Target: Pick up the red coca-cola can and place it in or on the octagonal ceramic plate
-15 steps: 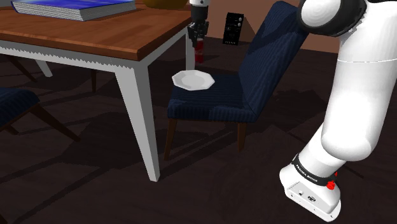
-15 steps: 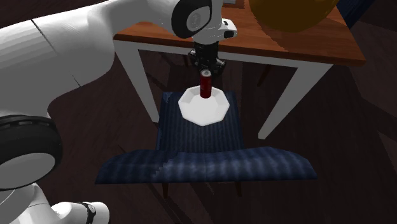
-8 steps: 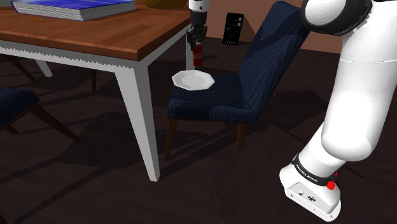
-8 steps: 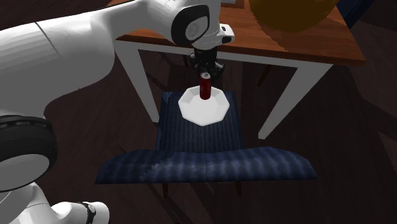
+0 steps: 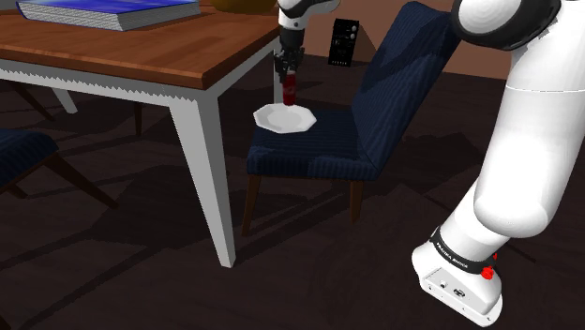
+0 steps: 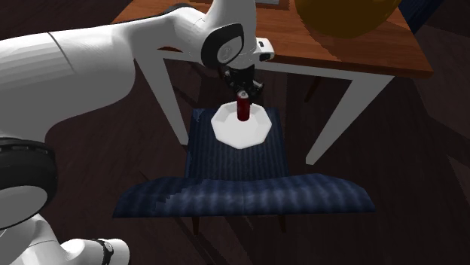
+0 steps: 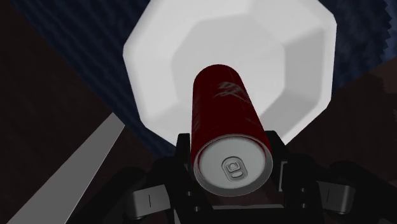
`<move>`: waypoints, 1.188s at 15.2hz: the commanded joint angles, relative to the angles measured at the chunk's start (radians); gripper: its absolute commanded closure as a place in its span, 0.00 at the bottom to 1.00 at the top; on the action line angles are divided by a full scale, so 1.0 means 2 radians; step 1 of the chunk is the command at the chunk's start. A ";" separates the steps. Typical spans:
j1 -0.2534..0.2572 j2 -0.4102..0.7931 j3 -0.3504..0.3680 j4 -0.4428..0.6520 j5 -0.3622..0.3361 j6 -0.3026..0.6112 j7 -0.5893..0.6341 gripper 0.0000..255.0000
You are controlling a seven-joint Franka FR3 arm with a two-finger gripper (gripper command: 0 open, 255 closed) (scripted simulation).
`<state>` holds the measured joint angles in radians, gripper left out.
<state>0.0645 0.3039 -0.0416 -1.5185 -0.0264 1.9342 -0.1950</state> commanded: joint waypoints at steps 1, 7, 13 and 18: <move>0.002 0.035 0.003 -0.003 0.001 0.008 -0.001 1.00; 0.003 0.036 0.003 -0.008 0.001 0.014 -0.001 1.00; 0.003 0.016 0.002 -0.045 0.001 0.031 -0.002 0.00; 0.004 0.029 0.002 0.016 0.002 -0.016 -0.001 0.00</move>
<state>0.0661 0.3213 -0.0466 -1.5172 -0.0255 1.9255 -0.1947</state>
